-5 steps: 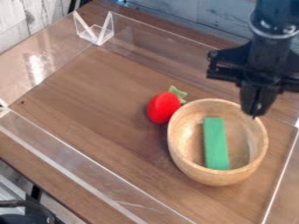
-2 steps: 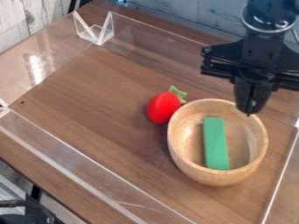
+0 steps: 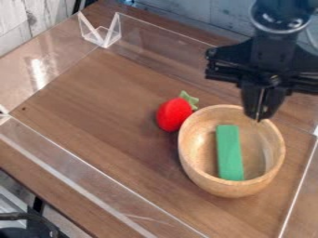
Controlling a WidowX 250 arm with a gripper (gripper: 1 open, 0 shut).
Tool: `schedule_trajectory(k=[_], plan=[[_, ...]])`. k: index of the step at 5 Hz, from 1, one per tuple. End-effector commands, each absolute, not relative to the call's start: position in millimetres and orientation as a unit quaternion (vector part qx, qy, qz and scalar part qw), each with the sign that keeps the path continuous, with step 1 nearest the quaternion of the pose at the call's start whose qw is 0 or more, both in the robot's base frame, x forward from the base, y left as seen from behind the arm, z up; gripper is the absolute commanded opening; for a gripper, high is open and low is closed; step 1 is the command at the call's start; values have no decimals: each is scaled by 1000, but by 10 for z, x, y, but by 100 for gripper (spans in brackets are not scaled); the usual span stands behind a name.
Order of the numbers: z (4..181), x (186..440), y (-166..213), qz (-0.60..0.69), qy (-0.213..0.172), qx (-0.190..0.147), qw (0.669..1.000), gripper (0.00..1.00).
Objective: Remove the green block from the brown bowl and put it on the table
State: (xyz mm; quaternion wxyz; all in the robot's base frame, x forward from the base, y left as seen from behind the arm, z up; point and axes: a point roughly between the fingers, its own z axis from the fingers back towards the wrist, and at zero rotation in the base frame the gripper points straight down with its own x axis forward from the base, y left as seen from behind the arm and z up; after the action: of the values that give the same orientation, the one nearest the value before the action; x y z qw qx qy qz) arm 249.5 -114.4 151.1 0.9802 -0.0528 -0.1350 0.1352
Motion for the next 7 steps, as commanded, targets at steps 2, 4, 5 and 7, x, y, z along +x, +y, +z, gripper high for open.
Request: schedule_trajectory(k=[2, 4, 5, 7], plan=[[1674, 2541, -1109, 108, -157, -68, 979, 0], [1518, 2558, -1038, 85, -151, -69, 982, 0], [1481, 2555, -933, 97, -154, -65, 981, 0], [1444, 2483, -871, 122, -128, -75, 981, 100]])
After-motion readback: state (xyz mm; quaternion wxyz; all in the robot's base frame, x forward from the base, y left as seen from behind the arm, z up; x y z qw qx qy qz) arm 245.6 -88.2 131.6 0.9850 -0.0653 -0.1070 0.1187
